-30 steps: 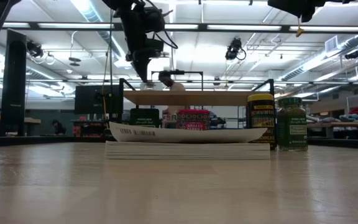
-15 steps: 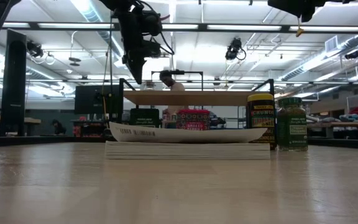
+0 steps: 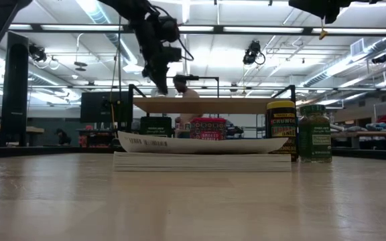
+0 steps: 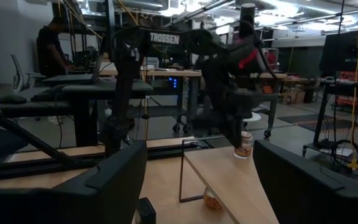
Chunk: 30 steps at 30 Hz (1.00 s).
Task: Shelf spices
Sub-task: Put the transparent seasoning bottle on the shelf
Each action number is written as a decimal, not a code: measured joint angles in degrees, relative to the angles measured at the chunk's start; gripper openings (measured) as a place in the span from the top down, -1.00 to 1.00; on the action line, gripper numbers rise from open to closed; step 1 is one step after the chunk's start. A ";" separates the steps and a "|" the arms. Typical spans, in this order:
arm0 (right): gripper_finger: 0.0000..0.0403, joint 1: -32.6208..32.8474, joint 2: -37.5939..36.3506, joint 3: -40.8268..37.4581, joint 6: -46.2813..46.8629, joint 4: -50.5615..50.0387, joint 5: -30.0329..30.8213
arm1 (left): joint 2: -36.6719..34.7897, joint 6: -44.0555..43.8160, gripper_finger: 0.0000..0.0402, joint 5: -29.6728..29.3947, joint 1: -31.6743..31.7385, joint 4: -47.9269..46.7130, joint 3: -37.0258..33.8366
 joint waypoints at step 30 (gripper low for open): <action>-0.45 0.01 0.00 0.00 -0.04 -0.21 -0.01 | 2.13 1.51 1.00 -9.67 0.43 -3.90 -0.03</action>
